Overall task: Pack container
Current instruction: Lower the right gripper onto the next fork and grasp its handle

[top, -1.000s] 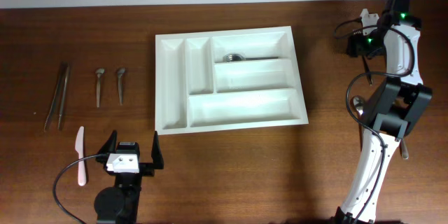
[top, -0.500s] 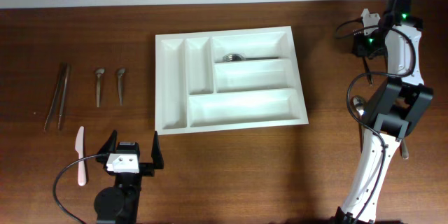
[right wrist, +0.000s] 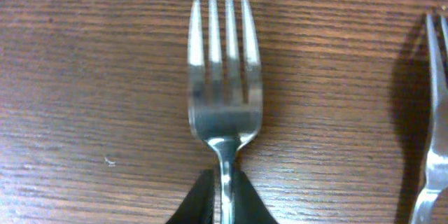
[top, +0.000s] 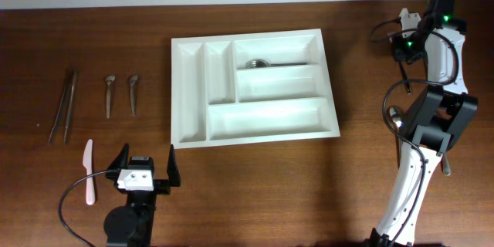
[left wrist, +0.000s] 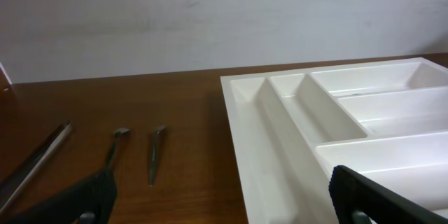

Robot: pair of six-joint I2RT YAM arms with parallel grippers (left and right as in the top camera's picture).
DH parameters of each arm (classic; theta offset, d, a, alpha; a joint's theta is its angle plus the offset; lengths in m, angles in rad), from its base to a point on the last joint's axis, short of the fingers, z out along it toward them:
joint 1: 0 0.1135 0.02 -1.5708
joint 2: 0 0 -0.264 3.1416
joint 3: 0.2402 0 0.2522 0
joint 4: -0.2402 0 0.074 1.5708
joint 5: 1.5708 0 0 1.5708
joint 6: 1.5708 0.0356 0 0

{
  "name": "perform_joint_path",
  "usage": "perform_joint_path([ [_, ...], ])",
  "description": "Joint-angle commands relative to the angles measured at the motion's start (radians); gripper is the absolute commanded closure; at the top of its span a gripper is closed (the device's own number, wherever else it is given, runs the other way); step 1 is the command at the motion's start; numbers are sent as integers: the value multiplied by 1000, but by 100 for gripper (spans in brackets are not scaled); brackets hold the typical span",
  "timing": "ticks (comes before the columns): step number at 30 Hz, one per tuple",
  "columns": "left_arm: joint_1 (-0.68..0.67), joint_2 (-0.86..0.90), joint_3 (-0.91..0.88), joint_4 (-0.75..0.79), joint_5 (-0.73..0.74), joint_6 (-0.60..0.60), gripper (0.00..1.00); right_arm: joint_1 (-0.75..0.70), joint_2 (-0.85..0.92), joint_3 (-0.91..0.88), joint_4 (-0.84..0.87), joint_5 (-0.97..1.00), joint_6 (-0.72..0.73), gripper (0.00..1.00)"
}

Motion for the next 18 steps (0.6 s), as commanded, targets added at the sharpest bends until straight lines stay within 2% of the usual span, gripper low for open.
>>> perform_joint_path([
  [1, 5, -8, -2, -4, 4, -6, 1, -12, 60, -19, -2, 37, 0, 92],
  [9, 5, -8, -2, -4, 4, -6, 1, -12, 60, -19, 0, 63, 0, 96],
  [18, 5, -8, -2, -4, 4, -6, 1, -11, 60, -18, -1, 62, 1, 96],
])
